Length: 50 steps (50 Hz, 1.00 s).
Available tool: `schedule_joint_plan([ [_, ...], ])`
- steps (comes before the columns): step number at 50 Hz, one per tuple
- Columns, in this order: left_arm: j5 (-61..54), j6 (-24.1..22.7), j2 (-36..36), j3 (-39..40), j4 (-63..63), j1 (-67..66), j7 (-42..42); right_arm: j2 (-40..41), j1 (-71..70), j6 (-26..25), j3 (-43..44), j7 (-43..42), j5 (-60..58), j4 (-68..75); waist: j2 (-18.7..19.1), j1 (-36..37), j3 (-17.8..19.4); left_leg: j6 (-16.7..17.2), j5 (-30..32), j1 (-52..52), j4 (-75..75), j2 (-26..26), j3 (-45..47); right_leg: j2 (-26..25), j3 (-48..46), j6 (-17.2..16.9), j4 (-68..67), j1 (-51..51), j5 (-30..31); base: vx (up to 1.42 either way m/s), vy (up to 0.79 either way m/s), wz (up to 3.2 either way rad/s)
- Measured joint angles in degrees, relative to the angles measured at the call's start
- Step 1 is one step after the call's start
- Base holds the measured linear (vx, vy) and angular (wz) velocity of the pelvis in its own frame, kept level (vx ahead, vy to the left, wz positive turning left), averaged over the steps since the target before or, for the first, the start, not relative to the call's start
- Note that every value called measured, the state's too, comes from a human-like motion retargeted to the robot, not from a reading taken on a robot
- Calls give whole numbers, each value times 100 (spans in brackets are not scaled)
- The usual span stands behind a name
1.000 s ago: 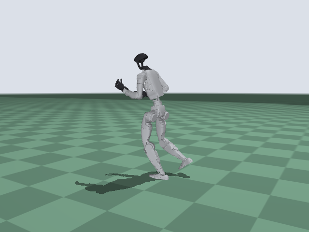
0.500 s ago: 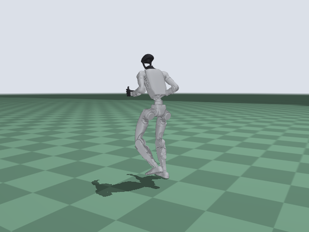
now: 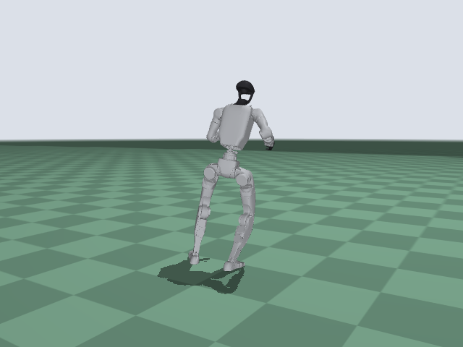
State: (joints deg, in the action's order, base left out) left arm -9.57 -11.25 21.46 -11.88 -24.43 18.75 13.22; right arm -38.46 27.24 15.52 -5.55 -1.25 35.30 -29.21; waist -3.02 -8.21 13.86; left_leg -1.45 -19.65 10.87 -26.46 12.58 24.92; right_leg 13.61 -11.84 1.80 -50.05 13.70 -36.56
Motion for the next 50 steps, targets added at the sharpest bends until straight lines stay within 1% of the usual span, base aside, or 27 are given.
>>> schedule_joint_plan([
  [2, -478, 45, 0, -48, -418, -156, -312, -45, 207, -183, 236, 74, 117, -83, 219, -225, -409, 11, 637, -417, 748, 50, 414, -97, -492, -197, 841, -107, 463, 13, -22, -322],
  [4, -852, 52, 159, -152, -854, -552, -644, 74, 306, -327, 290, 211, 383, -143, 308, -268, -712, 44, 1127, -740, 1030, 130, 668, -181, -958, -305, 1496, -245, 785, 16, -32, -394],
  [5, -987, 48, 267, -207, -1069, -791, -802, 162, 320, -385, 284, 297, 515, -187, 316, -241, -824, 44, 1293, -874, 1048, 165, 713, -200, -1200, -330, 1759, -323, 884, 16, -37, -440],
  [7, -1049, 27, 525, -197, -1410, -1323, -1140, 417, 162, -437, 198, 512, 632, -313, 200, -107, -858, -84, 1213, -974, 601, 163, 388, -182, -1590, -332, 2101, -522, 787, 15, -38, -459],
  [8, -1080, 15, 614, -131, -1540, -1623, -1309, 533, 62, -455, 194, 626, 652, -390, 143, -22, -844, -166, 1037, -902, 138, 151, 80, -197, -1641, -368, 2238, -605, 631, 13, -37, -459],
  [10, -898, -12, 723, 154, -1603, -2195, -1533, 825, -397, -480, 10, 792, 635, -441, 12, 93, -609, -276, 608, -630, -1121, 79, -650, -336, -1170, -366, 2327, -672, 145, 12, -32, -455],
  [13, -1131, -40, 279, 271, -912, -2998, -1254, 1276, -1338, -399, -573, 589, 693, -12, 112, 394, -237, -141, 21, 38, -3156, -249, -1779, -843, 179, -273, 1885, -471, -595, 16, -20, -444],
  [15, -1628, -41, -205, 199, -160, -3344, -895, 1685, -2105, -220, -1117, 159, 644, 425, 125, 599, 51, -155, -350, 391, -4094, -600, -2223, -1098, 878, -214, 1513, -421, -834, 29, -15, -388],
  [17, -2302, -133, -387, 288, 252, -3576, -819, 2078, -2946, -21, -1375, -245, 495, 592, 33, 819, 217, -471, -686, 758, -4578, -717, -2218, -1222, 1402, -288, 1586, -594, -800, 45, -16, -291],
  [18, -2617, -180, -306, 384, 226, -3745, -928, 2254, -3325, 39, -1372, -350, 473, 499, -51, 948, 233, -684, -859, 943, -4642, -727, -2115, -1223, 1623, -359, 1796, -747, -689, 57, -16, -226],
  [20, -3143, -233, 129, 628, -133, -4220, -1304, 2543, -3930, 111, -1204, -426, 538, 69, -277, 1279, 123, -1042, -1166, 1278, -4360, -795, -1839, -1111, 1970, -530, 2401, -1086, -233, 68, -13, -185],
  [22, -3567, -257, 744, 939, -600, -4761, -1695, 2735, -4290, 207, -973, -527, 580, -473, -587, 1738, -107, -1131, -1240, 1458, -3370, -992, -1579, -912, 2197, -710, 3067, -1400, 598, 79, -7, -164],
  [25, -3932, -310, 1207, 1258, -921, -5254, -2030, 2724, -4510, 393, -886, -663, 511, -1069, -922, 2304, -415, -952, -1052, 1331, -978, -1260, -1312, -721, 2349, -946, 3786, -1777, 2044, 85, 2, -151],
  [27, -3876, -344, 1159, 1372, -953, -5244, -2091, 2603, -4472, 450, -932, -590, 376, -1256, -964, 2448, -425, -748, -798, 943, 679, -1244, -1082, -790, 2266, -1009, 3904, -2033, 2783, 88, 11, -121],
  [28, -3717, -374, 1053, 1376, -942, -5141, -2058, 2524, -4382, 457, -975, -505, 276, -1294, -921, 2440, -377, -650, -572, 741, 1244, -1192, -969, -871, 2159, -992, 3808, -2156, 3006, 88, 14, -88],
  [30, -3134, -431, 736, 1258, -834, -4704, -1839, 2316, -4067, 433, -1093, -263, 126, -1239, -745, 2276, -209, -569, -157, 387, 1582, -1035, -914, -1027, 1762, -828, 3110, -2252, 3131, 86, 17, -56],
  [32, -2453, -477, 410, 1023, -554, -3968, -1500, 2081, -3599, 324, -1182, -44, 35, -882, -620, 1990, -52, -666, -566, 243, 892, -844, -986, -967, 1215, -577, 1614, -1878, 2715, 80, 21, -39],
  [34, -1734, -506, 133, 695, -14, -2921, -1101, 1897, -3076, 234, -1301, -10, -119, -204, -582, 1707, 113, -661, -1307, 170, 95, -704, -965, -775, 897, -271, -12, -1251, 2036, 75, 21, -47],
  [36, -975, -459, -56, 326, 619, -1604, -618, 1819, -2481, 170, -1373, -137, -309, 641, -581, 1410, 243, -537, -1800, 72, -362, -632, -866, -669, 802, 5, -1219, -543, 1416, 74, 18, -27],
  [38, -353, -362, -141, 127, 863, -285, -260, 1768, -1739, 111, -1198, -111, -319, 1129, -505, 1015, 276, -299, -1939, -127, -355, -601, -831, -677, 630, 146, -1745, 98, 1034, 78, 15, 31],
  [40, 143, -282, -244, 133, 742, 1087, -82, 1550, -876, 62, -668, 322, 40, 895, -258, 490, 190, -10, -1753, -358, 46, -588, -953, -708, 234, 90, -1556, 642, 885, 86, 10, 90],
  [41, 326, -264, -268, 201, 567, 1598, 1, 1338, -450, 20, -384, 561, 289, 598, -67, 175, 90, 123, -1518, -502, 336, -553, -1056, -752, -13, -10, -1106, 799, 934, 93, 4, 111],
  [43, 551, -258, -256, 258, 196, 2341, 290, 922, 260, -50, 97, 840, 655, 124, 265, -437, -130, 351, -933, -784, 852, -487, -1246, -844, -440, -233, 128, 982, 1175, 100, -5, 108],
  [45, 453, -293, -240, 203, -166, 2713, 728, 587, 727, -152, 519, 830, 905, -177, 497, -989, -290, 514, -178, -1049, 1241, -503, -1445, -878, -768, -443, 1874, 904, 1594, 106, -17, 98],
  [47, 153, -376, -283, 128, -470, 2719, 955, 510, 865, -268, 746, 662, 964, -278, 523, -1329, -289, 547, 548, -1434, 1492, -650, -1651, -805, -945, -630, 3517, 620, 1887, 110, -27, 62],
  [48, 50, -406, -313, 115, -584, 2604, 925, 554, 827, -301, 751, 582, 882, -274, 494, -1395, -237, 501, 841, -1675, 1577, -722, -1736, -770, -970, -703, 4062, 484, 1959, 112, -30, 2],
  [50, -99, -447, -389, 159, -742, 2114, 532, 731, 520, -286, 538, 484, 526, -120, 369, -1294, -48, 198, 1214, -2120, 1419, -877, -1834, -711, -850, -760, 4510, 200, 2100, 111, -30, -70],
])
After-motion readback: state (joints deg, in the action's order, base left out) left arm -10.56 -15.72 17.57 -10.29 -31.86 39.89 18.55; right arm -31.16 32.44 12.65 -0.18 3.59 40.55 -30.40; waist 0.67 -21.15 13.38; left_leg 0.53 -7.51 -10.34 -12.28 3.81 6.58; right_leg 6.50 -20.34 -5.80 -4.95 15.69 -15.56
